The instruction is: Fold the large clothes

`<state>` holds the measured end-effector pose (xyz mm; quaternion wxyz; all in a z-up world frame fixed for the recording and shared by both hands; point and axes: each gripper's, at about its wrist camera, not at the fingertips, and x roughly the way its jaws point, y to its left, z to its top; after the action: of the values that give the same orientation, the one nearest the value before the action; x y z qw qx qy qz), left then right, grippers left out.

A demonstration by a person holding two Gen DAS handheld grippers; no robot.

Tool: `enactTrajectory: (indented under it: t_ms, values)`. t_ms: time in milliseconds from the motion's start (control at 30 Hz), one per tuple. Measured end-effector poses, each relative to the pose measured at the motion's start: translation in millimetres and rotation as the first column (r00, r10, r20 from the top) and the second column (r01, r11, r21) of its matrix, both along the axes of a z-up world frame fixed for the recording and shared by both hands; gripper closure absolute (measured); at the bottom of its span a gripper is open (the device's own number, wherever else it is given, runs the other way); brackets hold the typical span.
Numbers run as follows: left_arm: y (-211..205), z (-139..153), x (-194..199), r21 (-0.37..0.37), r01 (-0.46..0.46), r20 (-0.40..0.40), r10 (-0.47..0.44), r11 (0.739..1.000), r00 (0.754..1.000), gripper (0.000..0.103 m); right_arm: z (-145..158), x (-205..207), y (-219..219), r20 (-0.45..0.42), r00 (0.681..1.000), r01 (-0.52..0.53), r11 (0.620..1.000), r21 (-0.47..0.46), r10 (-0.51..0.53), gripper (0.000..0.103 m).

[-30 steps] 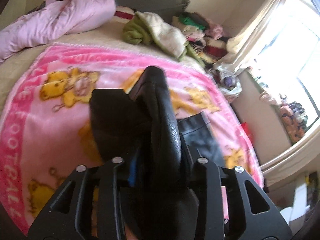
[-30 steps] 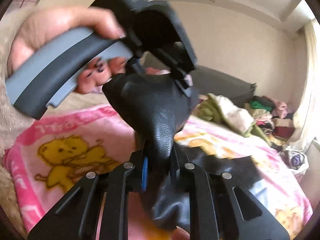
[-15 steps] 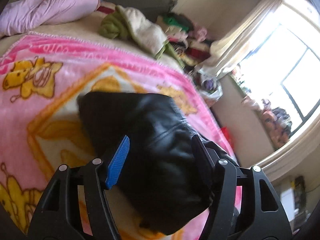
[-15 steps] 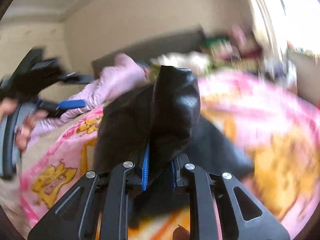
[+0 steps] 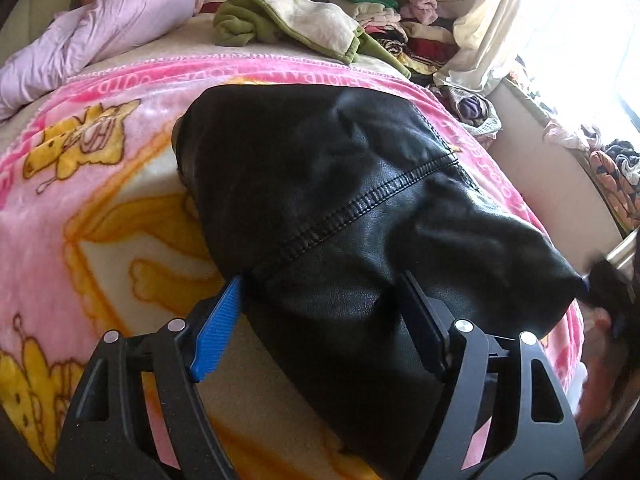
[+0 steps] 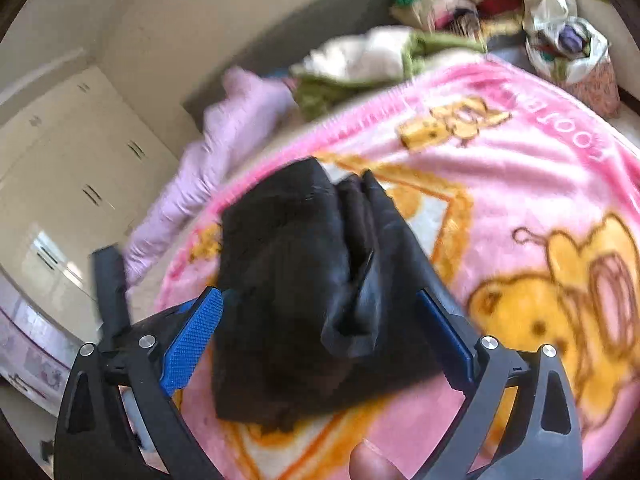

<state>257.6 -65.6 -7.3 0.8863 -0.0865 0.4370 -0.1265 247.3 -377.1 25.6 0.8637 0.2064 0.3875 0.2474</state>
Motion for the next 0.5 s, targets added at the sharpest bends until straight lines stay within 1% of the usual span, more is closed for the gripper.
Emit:
enactTrajectory:
  t_ms: [100,167,200,233,300,367,400,433,500]
  values:
    - [-1,0,-1,-0.004,0.003,0.000,-0.003,1.000,1.000,0.035,-7,34,6,-0.103,0.993,-0.062,0.998,0.011,0.063,0.008]
    - [-3,1,1,-0.003,0.002,0.000,-0.002,1.000,1.000,0.035,-22,48,22,-0.150,0.979,-0.139,0.990,0.014,0.139,0.043]
    - [-3,1,1,0.003,0.001,-0.001,-0.001,1.000,1.000,0.035,-24,49,29,-0.150,0.977,-0.152,0.988,-0.008,0.149,0.063]
    - [-2,1,2,0.006,0.002,0.001,-0.002,1.000,1.000,0.035,-23,49,32,-0.131,0.979,-0.162,0.987,-0.017,0.158,0.075]
    - [1,7,0,-0.029,0.024,0.012,-0.023,0.999,1.000,0.035,-10,40,33,-0.052,0.986,-0.160,0.986,-0.049,0.157,0.080]
    - [3,16,-4,-0.045,0.022,0.035,-0.020,0.999,0.999,0.034,2,31,21,0.033,0.992,-0.123,0.992,-0.032,0.124,0.080]
    - [2,19,-7,-0.049,0.021,0.046,-0.019,0.999,0.999,0.032,2,29,14,0.049,0.993,-0.104,0.994,-0.043,0.106,0.080]
    - [-1,18,-8,-0.049,0.025,0.043,-0.023,0.998,0.999,0.031,-4,31,9,0.042,0.996,-0.079,0.994,-0.074,0.082,0.080]
    - [-8,9,-7,-0.033,0.039,0.011,-0.038,0.999,0.999,0.030,-32,42,-1,-0.040,0.998,-0.045,0.991,-0.126,0.041,0.079]
